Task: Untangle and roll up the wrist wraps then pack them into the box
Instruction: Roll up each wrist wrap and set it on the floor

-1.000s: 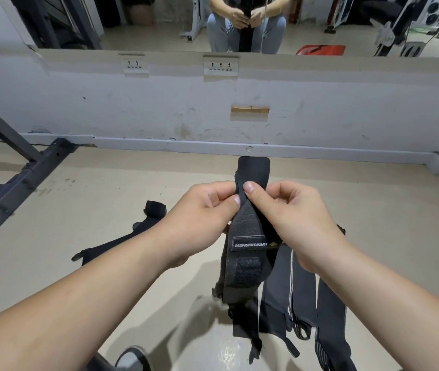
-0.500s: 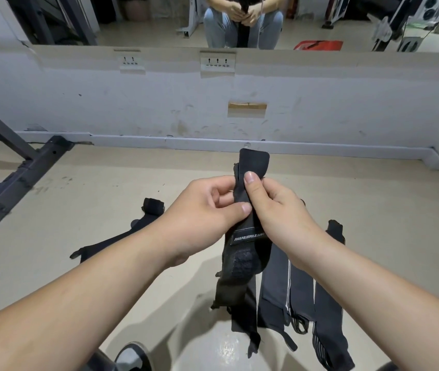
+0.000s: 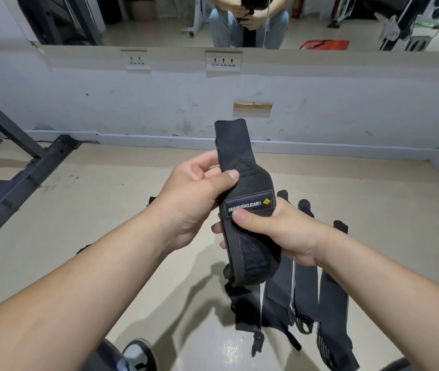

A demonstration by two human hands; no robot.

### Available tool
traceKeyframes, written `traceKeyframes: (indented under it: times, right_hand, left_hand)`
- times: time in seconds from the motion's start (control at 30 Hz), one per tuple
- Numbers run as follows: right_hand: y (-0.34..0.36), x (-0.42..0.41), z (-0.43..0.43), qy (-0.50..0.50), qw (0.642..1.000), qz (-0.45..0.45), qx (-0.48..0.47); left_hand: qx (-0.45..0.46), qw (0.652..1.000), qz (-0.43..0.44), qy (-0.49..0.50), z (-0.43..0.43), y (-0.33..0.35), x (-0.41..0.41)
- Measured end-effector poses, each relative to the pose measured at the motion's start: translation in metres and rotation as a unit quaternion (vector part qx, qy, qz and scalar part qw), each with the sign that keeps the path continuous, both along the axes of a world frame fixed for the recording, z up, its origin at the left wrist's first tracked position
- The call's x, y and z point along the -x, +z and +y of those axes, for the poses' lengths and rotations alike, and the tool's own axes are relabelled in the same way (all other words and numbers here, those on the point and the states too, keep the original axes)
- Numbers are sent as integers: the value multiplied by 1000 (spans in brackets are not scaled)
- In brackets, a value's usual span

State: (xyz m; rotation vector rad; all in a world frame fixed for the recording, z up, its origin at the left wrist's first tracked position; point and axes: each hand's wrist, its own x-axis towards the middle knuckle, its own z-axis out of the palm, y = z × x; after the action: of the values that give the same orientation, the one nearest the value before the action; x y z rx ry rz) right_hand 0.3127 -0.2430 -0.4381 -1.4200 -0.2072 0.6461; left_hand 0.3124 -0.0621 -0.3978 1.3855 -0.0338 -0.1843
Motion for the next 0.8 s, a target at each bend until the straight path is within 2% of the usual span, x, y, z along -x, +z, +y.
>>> traceKeyframes:
  times: [0.1, 0.2, 0.33, 0.5, 0.6, 0.7, 0.8]
  right_hand:
    - [4, 0, 3, -14, 1000, -12, -13]
    - [6, -7, 4, -79, 997, 0, -24]
    - [8, -17, -1, -171, 982, 48, -60]
    - [5, -23, -3, -234, 966, 66, -91]
    - [4, -31, -5, -275, 957, 76, -61]
    - [-4, -46, -16, -355, 932, 77, -3]
    - [-30, -59, -30, -398, 908, 45, 127]
  left_hand:
    - [25, 999, 41, -11, -2, -1, 0]
    - [-15, 995, 83, -57, -5, -16, -1]
    - [-90, 960, 140, -227, -10, -43, 12]
    - [-85, 938, 195, -273, -13, -53, 19]
    - [-87, 927, 199, -306, -14, -58, 19]
    - [-112, 938, 194, -266, -22, -73, 25]
    - [-180, 930, 190, -257, -33, -100, 45]
